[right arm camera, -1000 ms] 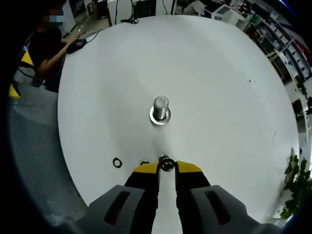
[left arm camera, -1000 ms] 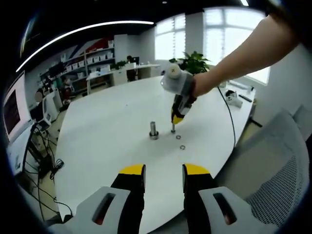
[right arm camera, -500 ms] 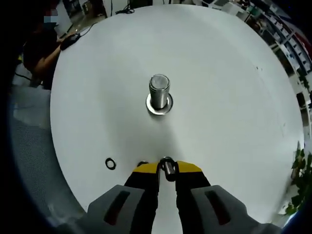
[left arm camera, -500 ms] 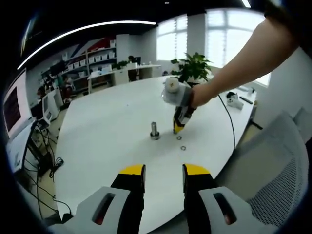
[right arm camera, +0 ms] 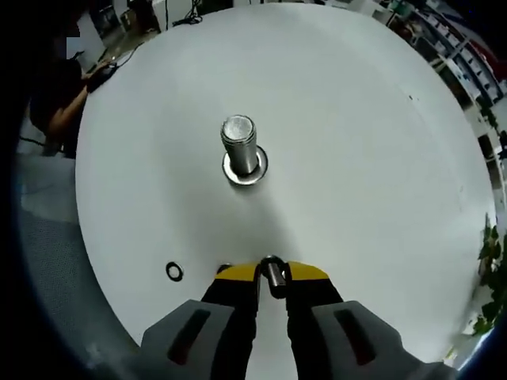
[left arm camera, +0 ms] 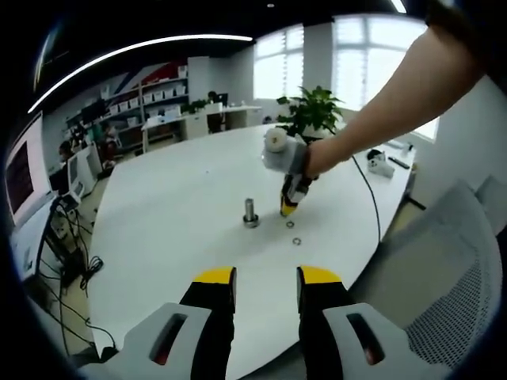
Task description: Place the washer onto the threaded stud by aligning its center hole with the stud, sliding it down to the base, and recovering from edge contact or off-axis alignment until the washer reaches the visible bottom stop.
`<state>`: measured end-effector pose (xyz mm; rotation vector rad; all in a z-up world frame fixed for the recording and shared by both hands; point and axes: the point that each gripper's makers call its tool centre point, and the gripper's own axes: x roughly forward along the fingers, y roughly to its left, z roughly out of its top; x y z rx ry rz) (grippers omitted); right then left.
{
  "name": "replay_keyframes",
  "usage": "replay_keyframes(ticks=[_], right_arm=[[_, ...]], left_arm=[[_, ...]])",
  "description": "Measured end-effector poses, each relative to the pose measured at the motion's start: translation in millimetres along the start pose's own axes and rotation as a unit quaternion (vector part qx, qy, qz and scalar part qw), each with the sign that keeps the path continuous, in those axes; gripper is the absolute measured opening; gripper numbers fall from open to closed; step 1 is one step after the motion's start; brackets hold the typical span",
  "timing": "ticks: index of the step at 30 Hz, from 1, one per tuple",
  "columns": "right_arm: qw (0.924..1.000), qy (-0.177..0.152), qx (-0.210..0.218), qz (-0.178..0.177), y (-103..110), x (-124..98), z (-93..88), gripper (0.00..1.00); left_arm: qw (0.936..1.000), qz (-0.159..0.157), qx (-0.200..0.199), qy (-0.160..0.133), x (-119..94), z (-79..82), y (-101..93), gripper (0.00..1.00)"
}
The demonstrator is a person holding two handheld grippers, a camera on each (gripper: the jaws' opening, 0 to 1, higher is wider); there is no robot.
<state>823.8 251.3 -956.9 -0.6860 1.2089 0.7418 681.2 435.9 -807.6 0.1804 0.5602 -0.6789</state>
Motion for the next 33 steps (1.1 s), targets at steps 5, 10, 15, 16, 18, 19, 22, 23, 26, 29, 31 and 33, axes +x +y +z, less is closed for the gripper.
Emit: replay_keyframes(ticks=[5, 10, 15, 16, 18, 19, 22, 23, 26, 29, 31, 33], right_arm=[[0.9998, -0.005, 0.0, -0.017, -2.0, -11.1, 0.4, 0.2], [0.999, -0.026, 0.023, -0.028, -2.0, -28.7, 0.5, 0.22], [0.998, -0.037, 0.039, -0.033, 7.0, -45.7, -6.3, 0.22], [0.9979, -0.038, 0.04, -0.034, 9.6, -49.1, -7.6, 0.22], [0.9976, -0.042, 0.042, -0.036, 13.9, -56.2, -9.6, 0.22], [0.9975, -0.043, 0.042, -0.037, 12.3, -54.4, -9.6, 0.22], [0.9967, -0.051, 0.047, -0.043, 7.8, -56.8, -11.2, 0.22], [0.9964, -0.053, 0.052, -0.042, 6.7, -59.3, -12.9, 0.22], [0.9954, -0.062, 0.059, -0.042, 8.5, -64.8, -13.7, 0.22], [0.9953, -0.065, 0.058, -0.042, 10.5, -67.8, -15.3, 0.22], [0.9954, -0.067, 0.056, -0.04, 12.8, -67.6, -15.6, 0.22], [0.9955, -0.07, 0.051, -0.039, 14.1, -66.0, -15.6, 0.22]], left_arm=[[1.0, 0.002, -0.002, 0.002, 0.1, -1.2, 1.6, 0.29], [1.0, -0.001, 0.005, 0.004, 0.9, -0.7, -0.9, 0.29], [1.0, 0.001, 0.002, 0.001, -0.4, -0.2, 0.5, 0.29], [1.0, 0.001, 0.003, -0.001, -0.6, 0.3, 0.5, 0.29], [1.0, 0.001, 0.005, -0.003, -1.0, 1.1, -0.3, 0.29], [1.0, 0.0, 0.006, -0.003, -1.1, 1.2, -0.5, 0.29], [0.9999, -0.002, 0.007, -0.007, -1.0, 3.6, -0.9, 0.29], [0.9999, -0.002, 0.007, -0.008, -0.9, 4.1, -0.7, 0.29], [0.9999, -0.002, 0.009, -0.007, -0.8, 3.4, -1.0, 0.29], [0.9999, -0.001, 0.012, -0.003, -0.3, 2.3, -0.6, 0.29], [0.9999, -0.001, 0.011, -0.001, 0.2, 1.5, 0.2, 0.29], [1.0, 0.002, 0.007, -0.002, -0.6, 1.2, 2.0, 0.29]])
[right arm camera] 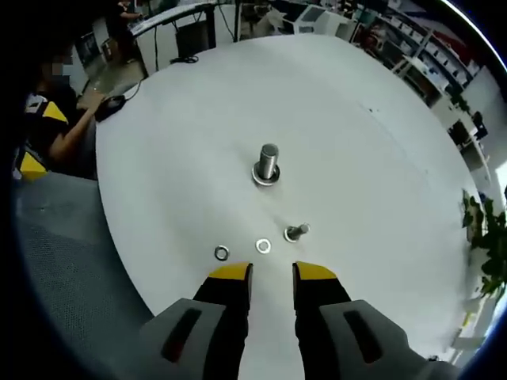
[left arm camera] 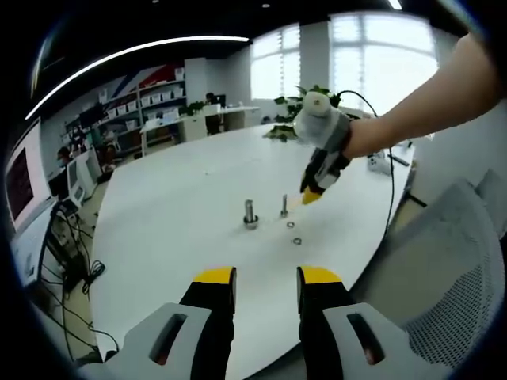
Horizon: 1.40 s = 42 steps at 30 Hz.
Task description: Place the washer onto the threaded stud by aligning its center hole with the stud, sliding it down to the base, and recovering from edge contact or off-axis alignment until the washer reaches the visible bottom stop.
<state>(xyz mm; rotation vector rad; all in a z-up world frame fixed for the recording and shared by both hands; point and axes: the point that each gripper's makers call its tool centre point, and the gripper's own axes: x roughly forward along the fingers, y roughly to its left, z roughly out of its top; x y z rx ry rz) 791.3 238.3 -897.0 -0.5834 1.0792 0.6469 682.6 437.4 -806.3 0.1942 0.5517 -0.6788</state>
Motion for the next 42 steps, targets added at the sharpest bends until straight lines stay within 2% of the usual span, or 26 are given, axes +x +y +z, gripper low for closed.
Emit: replay_keyframes(ticks=[9, 16, 21, 24, 27, 33, 39, 42], right_arm=[[0.9999, 0.0, -0.008, 0.014, 5.6, 10.1, -21.0, 0.22], [0.9991, -0.015, -0.003, 0.039, 5.1, 19.1, -19.2, 0.22], [0.9987, -0.025, -0.013, 0.043, 1.1, 24.2, -18.5, 0.22], [0.9981, -0.039, -0.001, 0.047, 0.2, 27.5, -18.1, 0.23], [0.9973, -0.05, -0.016, 0.051, 1.7, 32.1, -18.1, 0.23], [0.9958, -0.065, -0.011, 0.064, 1.7, 31.6, -17.8, 0.23], [0.9955, -0.061, -0.007, 0.073, 1.3, 39.2, -20.3, 0.23], [0.9953, -0.06, -0.006, 0.076, 3.1, 46.4, -19.2, 0.22]], left_arm=[[0.9999, 0.012, -0.006, -0.002, -1.5, 0.1, 4.8, 0.28], [0.9996, 0.024, -0.007, 0.008, -0.3, -2.7, 8.0, 0.29], [0.9991, 0.04, -0.004, 0.011, -0.9, -3.1, 13.1, 0.29], [0.9984, 0.051, 0.001, 0.024, -0.9, -8.0, 15.8, 0.29], [0.9977, 0.06, 0.005, 0.031, -0.2, -9.0, 19.3, 0.29], [0.9972, 0.067, 0.017, 0.029, -1.7, -7.6, 16.7, 0.29], [0.9964, 0.071, 0.019, 0.042, -0.3, -12.0, 20.6, 0.29], [0.9963, 0.074, 0.02, 0.04, -1.1, -11.1, 20.6, 0.29]])
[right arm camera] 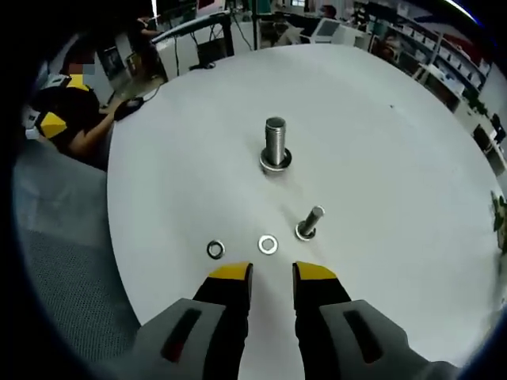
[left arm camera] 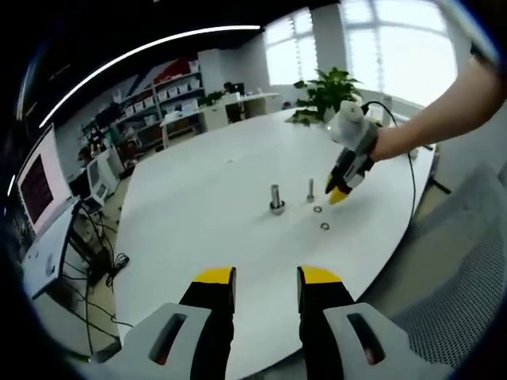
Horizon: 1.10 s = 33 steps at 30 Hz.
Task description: Place the washer onto the threaded stud by aligning its center hole with the stud, sliding it down to the base, and recovering from edge contact or off-axis alignment until the washer reaches the visible bottom stop.
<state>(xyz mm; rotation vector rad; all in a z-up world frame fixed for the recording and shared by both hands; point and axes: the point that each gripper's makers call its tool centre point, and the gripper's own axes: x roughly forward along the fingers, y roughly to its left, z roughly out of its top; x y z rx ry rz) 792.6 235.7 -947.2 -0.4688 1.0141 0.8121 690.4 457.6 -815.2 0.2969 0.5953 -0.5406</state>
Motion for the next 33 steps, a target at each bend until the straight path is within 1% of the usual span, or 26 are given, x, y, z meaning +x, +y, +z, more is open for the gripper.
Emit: replay_keyframes(ticks=[5, 7, 10, 11, 12, 14, 17, 23, 26, 28, 33], right_arm=[[0.9999, 0.007, 0.001, 0.008, 6.7, 14.6, 0.8, 0.22], [0.9999, 0.014, -0.007, 0.006, 7.1, 20.4, 0.1, 0.22], [0.9997, 0.02, -0.007, 0.007, 6.2, 27.8, -1.4, 0.22], [0.9998, 0.008, -0.019, 0.002, 3.4, 27.3, 3.6, 0.21], [0.9998, 0.016, -0.009, 0.003, 3.6, 27.9, 1.4, 0.21], [0.9998, 0.017, -0.008, 0.004, 2.9, 28.6, 4.5, 0.21], [0.999, 0.028, -0.034, 0.002, 1.9, 29.8, 5.1, 0.2], [0.9985, 0.035, -0.043, 0.003, 1.6, 30.9, 5.8, 0.19], [0.9966, 0.045, -0.069, 0.008, 6.3, 31.6, 6.4, 0.16], [0.9949, 0.054, -0.085, 0.008, 6.3, 32.2, 6.5, 0.15], [0.9936, 0.059, -0.094, 0.017, 4.7, 32.5, 5.8, 0.15]], left_arm=[[1.0, -0.002, -0.002, -0.002, 0.2, 1.3, -0.4, 0.29], [1.0, -0.001, -0.003, 0.002, 1.0, -0.1, 0.4, 0.29], [0.9999, -0.001, -0.01, 0.0, 0.8, -0.4, 1.2, 0.29], [0.9999, -0.001, -0.01, 0.001, 0.9, -1.1, 1.0, 0.29], [0.9999, -0.002, -0.01, 0.003, 1.2, -2.0, 0.7, 0.29], [0.9999, -0.003, -0.011, 0.004, 1.3, -2.6, 0.4, 0.29], [0.9999, -0.003, -0.011, 0.002, 1.3, -2.2, 1.0, 0.29], [1.0, -0.005, -0.008, 0.002, 1.8, -1.7, 0.3, 0.29], [0.9999, -0.008, -0.011, 0.0, 2.0, -1.3, 0.1, 0.29], [0.9999, -0.009, -0.013, 0.002, 2.1, -2.6, -0.1, 0.29], [0.9999, -0.006, -0.014, -0.002, 1.2, -1.3, 0.6, 0.29]])
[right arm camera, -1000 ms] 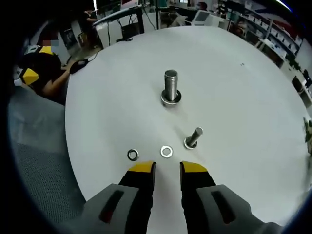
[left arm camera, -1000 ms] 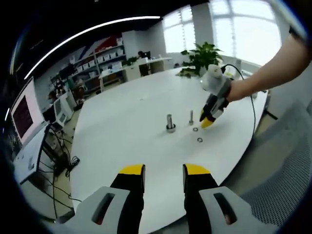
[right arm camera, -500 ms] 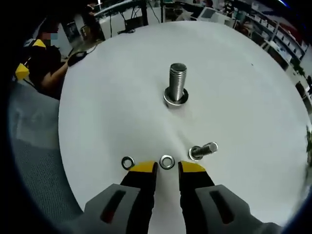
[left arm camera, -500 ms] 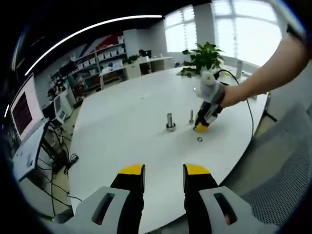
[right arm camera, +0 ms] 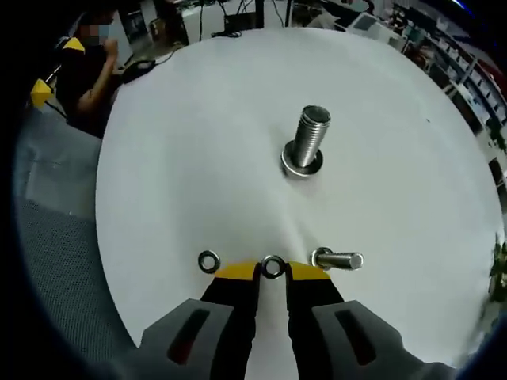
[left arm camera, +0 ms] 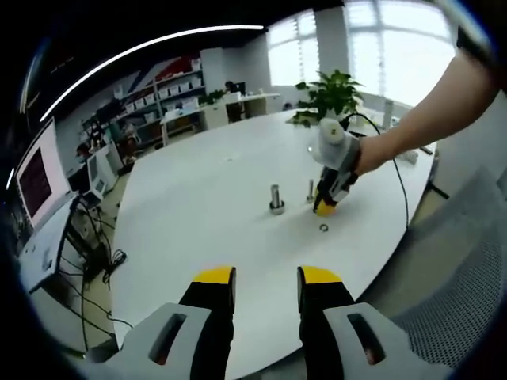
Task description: Place the washer onto the threaded stud by aligning its center hole with the stud, sliding it down to the base, and recovering from edge contact or off-axis alignment until the washer reaches the visible bottom stop.
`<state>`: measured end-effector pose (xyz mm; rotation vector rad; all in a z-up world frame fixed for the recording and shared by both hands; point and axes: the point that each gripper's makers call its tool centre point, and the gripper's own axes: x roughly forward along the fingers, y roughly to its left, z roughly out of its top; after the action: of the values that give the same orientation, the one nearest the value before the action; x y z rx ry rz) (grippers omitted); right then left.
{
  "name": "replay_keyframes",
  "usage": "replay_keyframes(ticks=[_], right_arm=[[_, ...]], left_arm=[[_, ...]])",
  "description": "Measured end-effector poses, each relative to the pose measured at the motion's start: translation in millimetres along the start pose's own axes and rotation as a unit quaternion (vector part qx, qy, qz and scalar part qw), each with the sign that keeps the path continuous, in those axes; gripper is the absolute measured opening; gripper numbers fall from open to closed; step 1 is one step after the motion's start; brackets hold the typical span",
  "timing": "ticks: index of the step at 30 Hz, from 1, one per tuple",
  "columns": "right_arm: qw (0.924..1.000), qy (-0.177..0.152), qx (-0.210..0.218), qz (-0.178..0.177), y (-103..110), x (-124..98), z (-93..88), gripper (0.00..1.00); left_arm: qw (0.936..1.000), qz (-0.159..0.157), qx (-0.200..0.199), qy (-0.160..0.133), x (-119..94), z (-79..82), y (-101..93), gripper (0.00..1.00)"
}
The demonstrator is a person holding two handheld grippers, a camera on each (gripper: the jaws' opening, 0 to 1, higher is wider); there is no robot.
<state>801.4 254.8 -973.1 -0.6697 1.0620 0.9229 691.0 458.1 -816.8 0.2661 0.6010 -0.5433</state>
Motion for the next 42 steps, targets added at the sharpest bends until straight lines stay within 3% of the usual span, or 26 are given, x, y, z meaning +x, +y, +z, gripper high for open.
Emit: replay_keyframes(ticks=[7, 12, 17, 31, 42], right_arm=[[0.9994, 0.034, -0.011, 0.004, 0.9, 1.3, 2.3, 0.15], [0.9958, 0.087, -0.024, 0.01, -0.3, 2.1, 2.4, 0.15], [0.9942, 0.104, -0.024, 0.01, 0.1, 2.4, 2.5, 0.15], [0.995, 0.098, -0.017, 0.003, 1.3, 1.4, 1.4, 0.16], [0.9996, 0.027, 0.008, 0.009, -0.6, -0.9, 0.8, 0.14]], left_arm=[[1.0, -0.001, -0.006, -0.002, 0.3, 0.8, 1.3, 0.29], [1.0, -0.005, -0.002, 0.0, 1.0, 0.2, -0.5, 0.29], [1.0, -0.005, -0.006, 0.002, 1.0, -0.7, -0.2, 0.29], [1.0, -0.006, -0.005, 0.003, 1.1, -0.6, -0.6, 0.29], [0.9999, -0.003, -0.01, 0.002, 0.3, -0.9, 1.2, 0.29]])
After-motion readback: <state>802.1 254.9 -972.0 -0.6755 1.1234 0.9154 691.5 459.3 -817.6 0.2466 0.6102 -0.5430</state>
